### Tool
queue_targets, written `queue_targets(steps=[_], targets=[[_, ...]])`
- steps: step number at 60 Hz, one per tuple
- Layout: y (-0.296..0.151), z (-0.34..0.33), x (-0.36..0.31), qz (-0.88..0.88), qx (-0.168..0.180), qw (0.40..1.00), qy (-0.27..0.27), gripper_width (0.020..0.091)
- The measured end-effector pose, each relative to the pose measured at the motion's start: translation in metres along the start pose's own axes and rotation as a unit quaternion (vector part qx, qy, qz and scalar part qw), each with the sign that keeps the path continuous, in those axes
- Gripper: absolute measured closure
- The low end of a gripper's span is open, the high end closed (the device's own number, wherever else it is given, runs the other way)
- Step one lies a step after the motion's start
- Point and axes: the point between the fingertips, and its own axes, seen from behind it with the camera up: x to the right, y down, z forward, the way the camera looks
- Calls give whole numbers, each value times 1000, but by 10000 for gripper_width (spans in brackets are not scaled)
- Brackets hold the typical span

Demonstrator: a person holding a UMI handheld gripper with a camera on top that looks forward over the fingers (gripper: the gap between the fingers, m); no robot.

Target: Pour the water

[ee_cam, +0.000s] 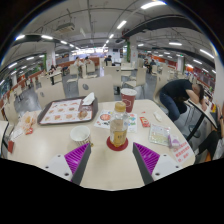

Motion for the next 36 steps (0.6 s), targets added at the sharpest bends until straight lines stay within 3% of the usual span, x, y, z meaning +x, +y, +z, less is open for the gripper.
queue_targets(steps=[15,36], targets=[[27,-97,-34,-3,-22,1000,7,249],[27,-125,-47,-22,-13,1000,1,254]])
